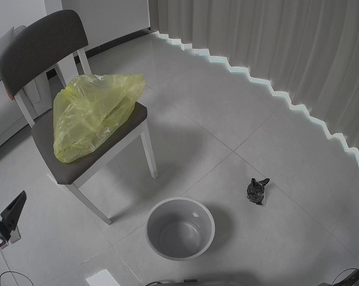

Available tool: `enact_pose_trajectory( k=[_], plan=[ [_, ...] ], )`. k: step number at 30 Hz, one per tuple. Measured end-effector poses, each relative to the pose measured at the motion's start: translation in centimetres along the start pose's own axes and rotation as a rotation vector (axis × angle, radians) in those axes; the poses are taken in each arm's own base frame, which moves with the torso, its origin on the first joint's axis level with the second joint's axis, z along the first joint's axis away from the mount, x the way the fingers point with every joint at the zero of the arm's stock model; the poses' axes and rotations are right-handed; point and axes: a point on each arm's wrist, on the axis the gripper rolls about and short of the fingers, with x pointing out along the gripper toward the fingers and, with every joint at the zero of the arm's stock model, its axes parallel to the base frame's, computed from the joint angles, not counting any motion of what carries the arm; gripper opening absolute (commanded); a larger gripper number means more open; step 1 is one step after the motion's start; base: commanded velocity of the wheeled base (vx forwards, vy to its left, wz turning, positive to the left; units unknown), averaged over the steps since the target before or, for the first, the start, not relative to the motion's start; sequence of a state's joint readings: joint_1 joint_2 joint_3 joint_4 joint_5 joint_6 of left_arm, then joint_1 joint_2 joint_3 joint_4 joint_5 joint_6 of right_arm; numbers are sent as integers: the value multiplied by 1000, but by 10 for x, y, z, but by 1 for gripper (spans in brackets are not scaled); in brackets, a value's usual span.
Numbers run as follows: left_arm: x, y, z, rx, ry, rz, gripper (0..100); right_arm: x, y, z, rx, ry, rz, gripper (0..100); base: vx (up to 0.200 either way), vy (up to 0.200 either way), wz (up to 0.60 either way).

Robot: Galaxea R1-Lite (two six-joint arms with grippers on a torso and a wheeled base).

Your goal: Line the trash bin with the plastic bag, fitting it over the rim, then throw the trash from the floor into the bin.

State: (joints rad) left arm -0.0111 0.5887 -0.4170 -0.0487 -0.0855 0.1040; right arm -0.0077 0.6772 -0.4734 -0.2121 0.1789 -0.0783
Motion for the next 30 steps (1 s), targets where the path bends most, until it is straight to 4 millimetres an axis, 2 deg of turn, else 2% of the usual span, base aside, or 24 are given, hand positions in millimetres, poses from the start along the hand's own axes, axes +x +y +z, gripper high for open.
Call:
enact_pose_trajectory(
  k=[3,4,6,9,13,17,23,30],
  plan=[
    [28,4,9,31,96,4,100,15,-3,3,3,21,1,100,0,0,0],
    [43,6,11,43,141,3,100,21,-4,4,4,29,1,100,0,0,0],
    [59,7,13,54,183,4,100,26,-6,4,6,38,2,100,0,0,0],
    [94,12,15,73,237,20,100,35,-8,5,8,52,2,100,0,0,0],
    [137,17,18,103,223,76,100,43,-9,4,10,66,4,100,0,0,0],
    [174,21,11,171,253,119,100,48,-11,4,12,73,6,100,0,0,0],
    [207,25,4,254,303,133,100,53,-12,3,14,86,9,100,0,0,0],
    [227,27,3,283,327,169,100,56,-12,2,17,98,11,100,0,0,0]
  ],
)
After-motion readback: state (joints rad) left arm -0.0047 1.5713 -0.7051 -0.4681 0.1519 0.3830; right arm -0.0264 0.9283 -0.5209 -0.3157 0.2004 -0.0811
